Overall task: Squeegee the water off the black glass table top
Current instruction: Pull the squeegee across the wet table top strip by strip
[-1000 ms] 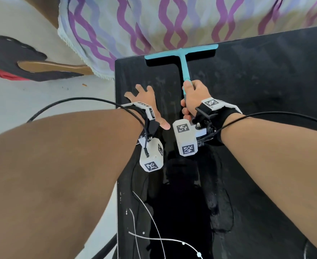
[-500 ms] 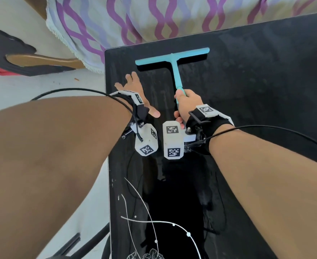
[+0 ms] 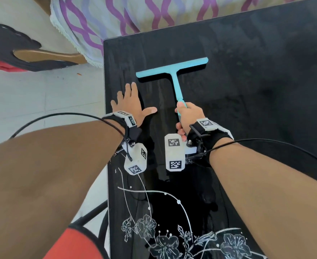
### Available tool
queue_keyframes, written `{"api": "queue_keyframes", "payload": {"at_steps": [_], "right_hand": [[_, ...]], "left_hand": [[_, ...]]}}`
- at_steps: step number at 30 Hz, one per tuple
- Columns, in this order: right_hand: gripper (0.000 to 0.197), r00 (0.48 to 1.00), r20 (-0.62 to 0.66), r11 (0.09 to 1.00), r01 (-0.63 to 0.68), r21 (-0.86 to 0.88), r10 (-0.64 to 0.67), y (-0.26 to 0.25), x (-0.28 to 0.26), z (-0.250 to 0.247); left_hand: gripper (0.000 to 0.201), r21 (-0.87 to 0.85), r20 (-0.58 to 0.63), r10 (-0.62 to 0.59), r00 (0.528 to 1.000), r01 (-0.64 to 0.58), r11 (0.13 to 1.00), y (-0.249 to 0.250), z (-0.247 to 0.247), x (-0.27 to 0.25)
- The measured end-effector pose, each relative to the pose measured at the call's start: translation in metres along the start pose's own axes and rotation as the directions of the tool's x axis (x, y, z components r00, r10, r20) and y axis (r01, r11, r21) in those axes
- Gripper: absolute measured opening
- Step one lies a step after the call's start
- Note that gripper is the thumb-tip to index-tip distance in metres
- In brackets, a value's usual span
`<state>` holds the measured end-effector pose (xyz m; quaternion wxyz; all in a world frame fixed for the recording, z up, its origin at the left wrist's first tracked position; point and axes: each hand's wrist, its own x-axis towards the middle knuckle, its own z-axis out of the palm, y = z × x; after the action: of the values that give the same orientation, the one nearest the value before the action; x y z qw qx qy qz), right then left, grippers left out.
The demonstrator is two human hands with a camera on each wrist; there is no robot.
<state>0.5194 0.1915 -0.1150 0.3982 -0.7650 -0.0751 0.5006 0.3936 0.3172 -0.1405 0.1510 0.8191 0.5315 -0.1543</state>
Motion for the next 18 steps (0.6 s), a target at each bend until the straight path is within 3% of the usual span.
{"api": "queue_keyframes", "payload": {"at_steps": [6,9,14,18], "right_hand": [[0.035,1.0,0.004,0.999,-0.019,-0.029,0.019,0.03,-0.031,-0.008],[0.034,1.0,0.022,0.999,-0.022,-0.036,0.023,0.047,-0.049,-0.015],[0.035,0.998,0.015,0.997,-0.062,-0.056,0.062,0.074,-0.077,-0.019],[0.04,0.996,-0.018,0.985,-0.094,-0.143,0.092,0.108,-0.091,-0.018]], "left_hand": [[0.155,0.094,0.15,0.017,0.989,-0.031,0.995,0.003,0.007,-0.045],[0.166,0.172,0.219,0.041,0.975,-0.08,0.982,0.005,0.018,-0.076],[0.157,0.099,0.194,-0.079,0.978,0.061,0.993,0.005,0.024,-0.112],[0.134,0.105,0.058,0.014,0.998,-0.02,0.994,0.004,0.032,-0.144]]}}
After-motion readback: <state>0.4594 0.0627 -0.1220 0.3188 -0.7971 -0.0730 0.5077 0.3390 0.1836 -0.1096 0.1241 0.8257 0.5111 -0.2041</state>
